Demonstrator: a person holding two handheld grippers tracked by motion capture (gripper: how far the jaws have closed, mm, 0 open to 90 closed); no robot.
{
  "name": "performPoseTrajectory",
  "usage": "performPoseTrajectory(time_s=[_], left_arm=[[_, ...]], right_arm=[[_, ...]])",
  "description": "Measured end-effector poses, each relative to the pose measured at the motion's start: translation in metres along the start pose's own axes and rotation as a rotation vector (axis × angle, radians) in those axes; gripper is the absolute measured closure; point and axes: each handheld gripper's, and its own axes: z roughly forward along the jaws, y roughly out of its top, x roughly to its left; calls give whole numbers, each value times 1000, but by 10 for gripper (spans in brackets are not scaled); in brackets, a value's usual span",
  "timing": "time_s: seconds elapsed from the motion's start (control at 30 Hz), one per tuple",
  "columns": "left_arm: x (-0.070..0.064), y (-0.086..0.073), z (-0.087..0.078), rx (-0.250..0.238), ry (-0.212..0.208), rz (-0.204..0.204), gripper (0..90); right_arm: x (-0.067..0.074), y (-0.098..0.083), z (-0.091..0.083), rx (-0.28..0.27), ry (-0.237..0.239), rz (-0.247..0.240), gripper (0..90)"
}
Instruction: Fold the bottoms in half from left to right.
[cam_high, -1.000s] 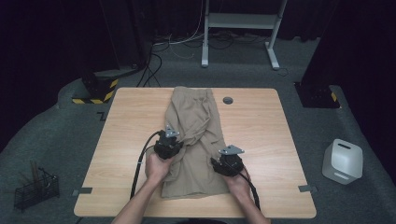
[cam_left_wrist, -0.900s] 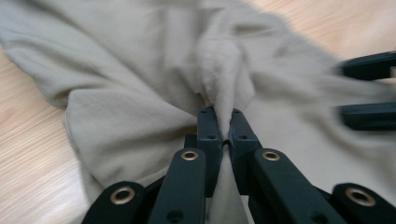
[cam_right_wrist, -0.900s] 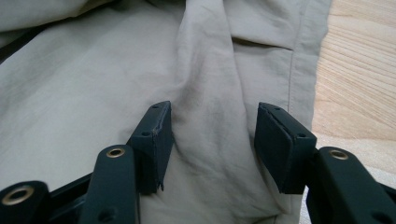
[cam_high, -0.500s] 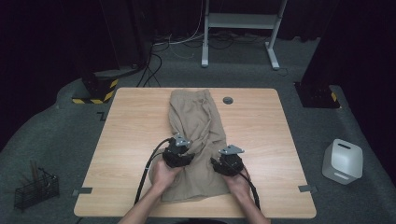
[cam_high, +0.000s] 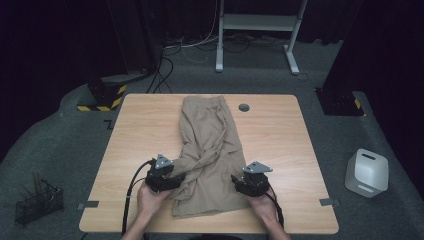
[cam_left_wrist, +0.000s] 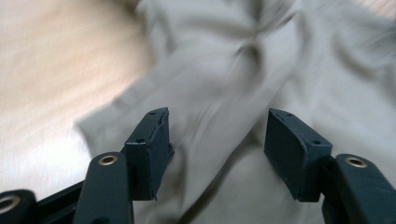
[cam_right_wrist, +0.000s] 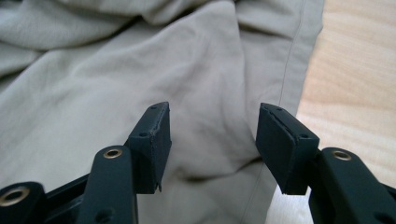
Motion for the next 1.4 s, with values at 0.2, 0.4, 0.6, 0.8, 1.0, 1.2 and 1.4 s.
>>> performPoseTrajectory(time_s=[0.2, 0.4, 0.6, 0.8, 1.0, 1.2, 1.4], left_arm=[[7, -8, 17, 13, 55, -14, 406], [24, 9, 37, -20, 118, -19, 434], [39, 21, 38, 2, 120, -57, 634], [29, 20, 7, -76, 94, -20, 771], [4, 25, -14, -145, 35, 41, 850], [-36, 21, 11, -64, -39, 169, 876], [-30, 13, 40, 7, -19, 141, 884]], right_arm=[[3, -8, 8, 33, -16, -17, 460], [2, 4, 23, 21, -42, -13, 465], [-2, 17, 38, 20, -58, 3, 465], [-2, 17, 38, 21, -59, 3, 465], [-2, 17, 38, 22, -60, 6, 466], [0, 14, 31, 17, -26, 24, 461], [4, 3, 12, 33, 0, -10, 472]])
